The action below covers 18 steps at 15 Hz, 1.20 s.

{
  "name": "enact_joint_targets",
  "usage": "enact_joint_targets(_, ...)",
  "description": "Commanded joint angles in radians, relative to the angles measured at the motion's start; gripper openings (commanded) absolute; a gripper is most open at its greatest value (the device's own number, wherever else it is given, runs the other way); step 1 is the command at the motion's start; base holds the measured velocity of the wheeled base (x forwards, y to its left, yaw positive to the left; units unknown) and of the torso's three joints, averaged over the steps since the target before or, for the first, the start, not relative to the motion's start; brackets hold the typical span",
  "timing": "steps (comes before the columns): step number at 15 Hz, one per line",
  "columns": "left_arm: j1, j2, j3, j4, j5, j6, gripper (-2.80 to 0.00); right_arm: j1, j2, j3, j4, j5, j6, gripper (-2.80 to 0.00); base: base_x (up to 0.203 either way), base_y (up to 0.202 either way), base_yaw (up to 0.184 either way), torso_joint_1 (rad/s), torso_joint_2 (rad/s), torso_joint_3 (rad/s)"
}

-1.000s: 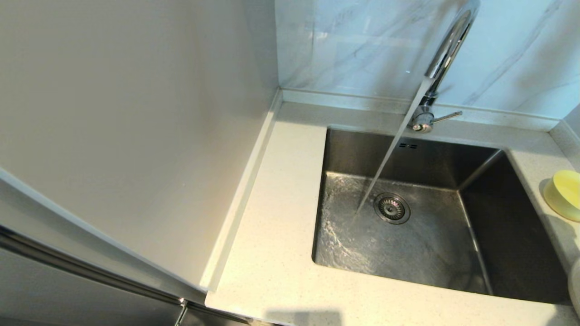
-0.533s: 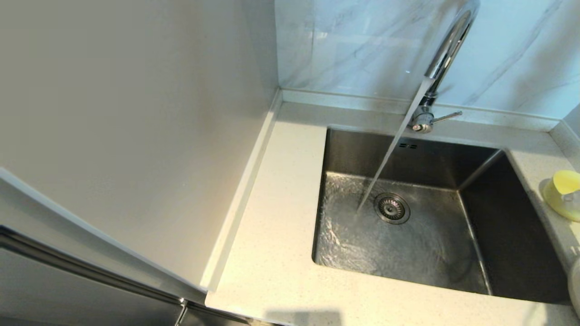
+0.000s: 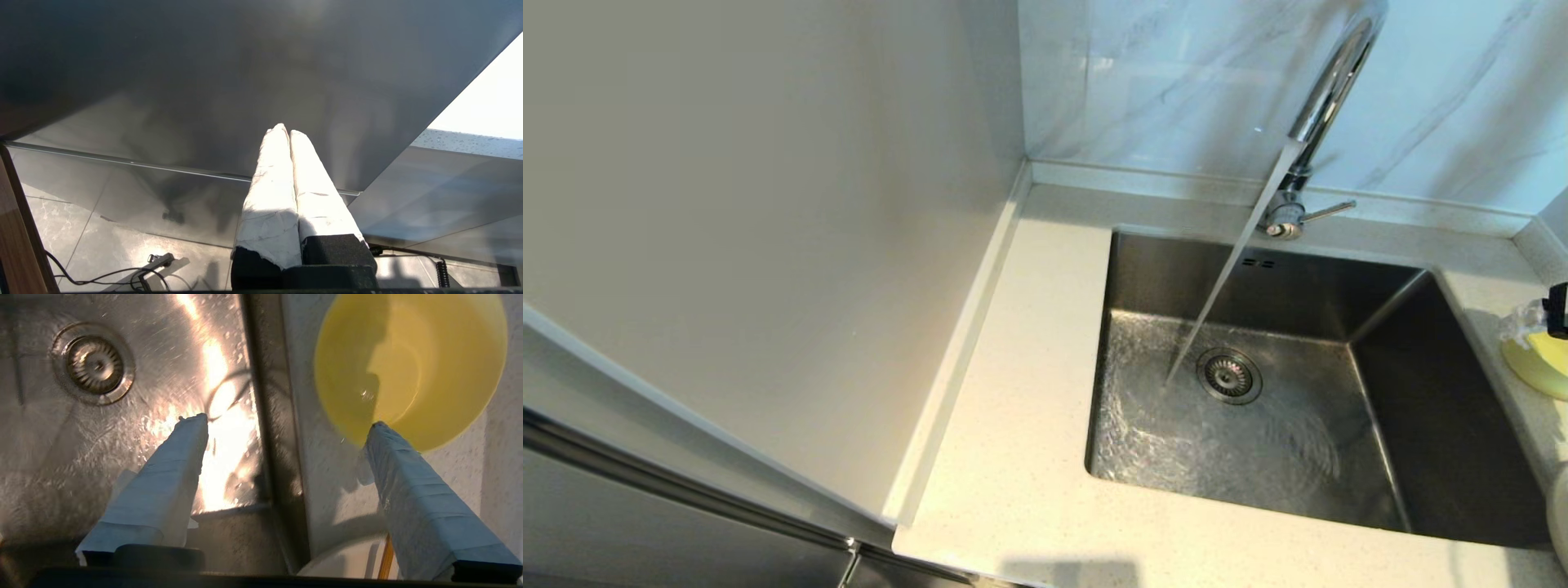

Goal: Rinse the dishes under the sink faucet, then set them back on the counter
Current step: Pick up the bowl

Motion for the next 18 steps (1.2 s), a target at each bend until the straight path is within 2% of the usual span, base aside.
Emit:
enact_joint_targets(1,0.000,0.000,0.000,0.000,0.000,0.000,-2.80,-0.004,0.077,-0.029,-0.027,-0.017,0.000,0.00,0.000,0.000,0.000,0.000,0.00,0.000)
enact_joint_targets(5,0.000,0.000,0.000,0.000,0.000,0.000,-2.80,-0.020,0.161,-0.033,-0.208,-0.053,-0.007,0.00,0.000,0.000,0.000,0.000,0.00,0.000)
enact_joint_targets(10,0.000,0.000,0.000,0.000,0.000,0.000,-2.80,-0.025,0.189,-0.033,-0.238,-0.073,-0.008,0.00,0.000,0.000,0.000,0.000,0.00,0.000)
enact_joint_targets(11,0.000,0.000,0.000,0.000,0.000,0.000,-2.80,-0.025,0.191,-0.032,-0.238,-0.073,-0.008,-2.10,0.000,0.000,0.000,0.000,0.00,0.000)
enact_joint_targets(12,0.000,0.000,0.000,0.000,0.000,0.000,-2.80,-0.025,0.194,-0.032,-0.238,-0.073,-0.011,-2.80,0.000,0.000,0.000,0.000,0.00,0.000)
enact_joint_targets(18,0.000,0.000,0.000,0.000,0.000,0.000,-2.80,-0.021,0.202,0.022,-0.238,-0.073,-0.027,-2.80,0.000,0.000,0.000,0.000,0.00,0.000)
